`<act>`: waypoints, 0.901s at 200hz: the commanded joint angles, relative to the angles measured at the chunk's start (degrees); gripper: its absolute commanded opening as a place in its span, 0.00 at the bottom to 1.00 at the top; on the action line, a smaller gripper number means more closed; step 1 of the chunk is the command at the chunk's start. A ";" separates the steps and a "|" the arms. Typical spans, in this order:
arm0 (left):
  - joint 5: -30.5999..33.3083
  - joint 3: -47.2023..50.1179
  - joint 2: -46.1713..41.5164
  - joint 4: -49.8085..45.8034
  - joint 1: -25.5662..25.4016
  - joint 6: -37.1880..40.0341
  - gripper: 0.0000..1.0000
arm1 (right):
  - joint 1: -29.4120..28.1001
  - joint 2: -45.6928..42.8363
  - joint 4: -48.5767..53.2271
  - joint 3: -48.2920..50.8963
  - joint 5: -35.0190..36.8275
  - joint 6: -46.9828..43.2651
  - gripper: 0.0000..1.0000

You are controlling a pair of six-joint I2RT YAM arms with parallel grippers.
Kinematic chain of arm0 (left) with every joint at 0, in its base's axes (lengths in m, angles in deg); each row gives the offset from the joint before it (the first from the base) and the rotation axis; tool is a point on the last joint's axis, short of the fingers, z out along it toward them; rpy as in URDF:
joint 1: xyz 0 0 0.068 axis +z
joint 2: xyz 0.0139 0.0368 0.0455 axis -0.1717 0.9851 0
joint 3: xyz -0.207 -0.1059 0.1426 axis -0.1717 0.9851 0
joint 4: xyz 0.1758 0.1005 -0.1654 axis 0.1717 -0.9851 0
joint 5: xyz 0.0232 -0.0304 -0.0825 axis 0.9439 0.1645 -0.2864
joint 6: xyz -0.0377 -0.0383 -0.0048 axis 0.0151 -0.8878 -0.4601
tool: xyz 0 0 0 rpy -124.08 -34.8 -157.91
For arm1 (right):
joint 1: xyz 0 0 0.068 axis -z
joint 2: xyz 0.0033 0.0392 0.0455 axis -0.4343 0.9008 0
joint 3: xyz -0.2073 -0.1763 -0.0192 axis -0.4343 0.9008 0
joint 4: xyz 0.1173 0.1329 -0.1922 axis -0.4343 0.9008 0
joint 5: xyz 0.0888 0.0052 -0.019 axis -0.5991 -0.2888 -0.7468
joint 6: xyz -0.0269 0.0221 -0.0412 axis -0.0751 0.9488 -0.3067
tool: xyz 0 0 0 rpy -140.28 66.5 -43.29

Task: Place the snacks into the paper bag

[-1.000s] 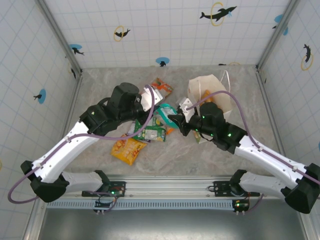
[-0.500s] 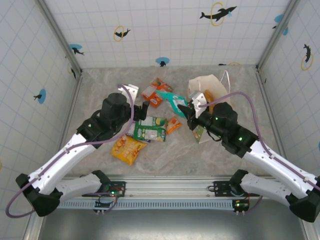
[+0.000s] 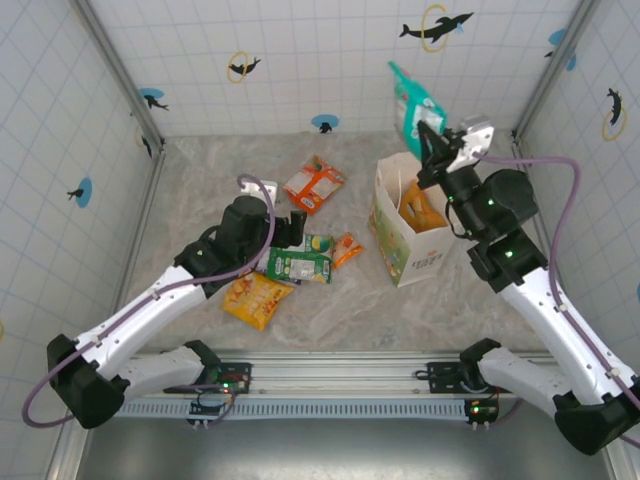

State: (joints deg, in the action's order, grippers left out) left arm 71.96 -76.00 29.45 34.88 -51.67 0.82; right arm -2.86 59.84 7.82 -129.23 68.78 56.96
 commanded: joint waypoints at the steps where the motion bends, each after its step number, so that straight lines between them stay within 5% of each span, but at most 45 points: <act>1: -3.10 -0.60 1.56 1.75 0.21 -1.48 0.91 | 4.00 -0.17 -4.34 -0.68 1.04 5.21 0.10; 108: -10.33 1.29 4.43 1.31 3.77 -4.19 0.87 | 7.23 -3.90 0.15 15.58 -0.55 12.16 0.13; 149: -13.83 3.26 3.22 1.82 6.78 -5.33 0.87 | 7.30 -3.88 1.35 15.14 -1.59 13.15 0.39; 180: -17.77 5.23 2.55 1.87 10.78 -6.30 0.86 | 7.25 -5.13 3.75 13.33 -2.67 13.06 0.43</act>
State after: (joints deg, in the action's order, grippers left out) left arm 58.52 -72.26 33.54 36.17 -43.62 -3.52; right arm 4.11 56.67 11.71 -113.27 67.27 69.46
